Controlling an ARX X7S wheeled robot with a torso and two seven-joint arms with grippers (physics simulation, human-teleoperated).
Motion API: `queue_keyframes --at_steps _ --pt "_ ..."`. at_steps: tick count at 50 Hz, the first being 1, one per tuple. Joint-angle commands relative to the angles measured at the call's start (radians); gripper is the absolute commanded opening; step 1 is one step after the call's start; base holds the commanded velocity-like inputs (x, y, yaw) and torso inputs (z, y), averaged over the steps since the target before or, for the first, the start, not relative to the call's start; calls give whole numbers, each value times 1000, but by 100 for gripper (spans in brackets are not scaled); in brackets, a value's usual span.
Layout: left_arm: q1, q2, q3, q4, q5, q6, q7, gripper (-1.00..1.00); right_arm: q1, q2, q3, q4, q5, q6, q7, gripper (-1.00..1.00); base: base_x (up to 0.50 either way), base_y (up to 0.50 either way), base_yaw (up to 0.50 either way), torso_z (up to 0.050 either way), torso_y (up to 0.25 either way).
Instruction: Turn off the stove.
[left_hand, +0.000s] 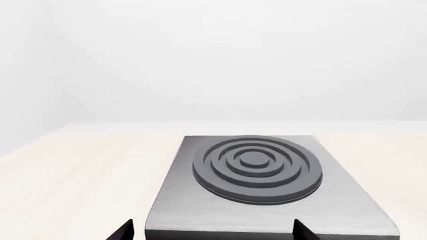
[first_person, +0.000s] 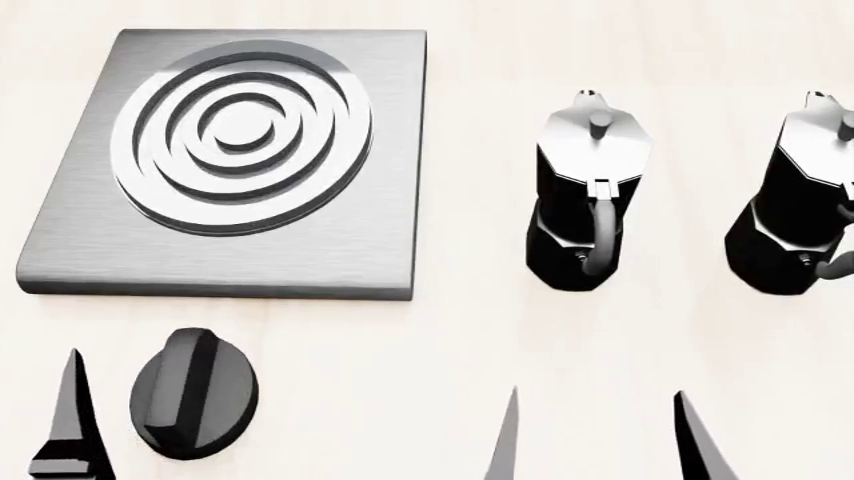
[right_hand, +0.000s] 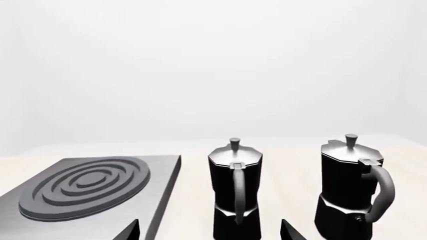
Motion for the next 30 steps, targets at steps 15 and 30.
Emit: queue_keyframes --at_steps 15,30 --pt "-66 -18 19 53 -30 -59 11 100 120 -34 -2 51 30 43 2 100 0 0 0 0 0" --pt "-92 -32 17 105 -47 -98 -1 100 198 -33 8 5 69 130 23 100 0 0 0 0 0"
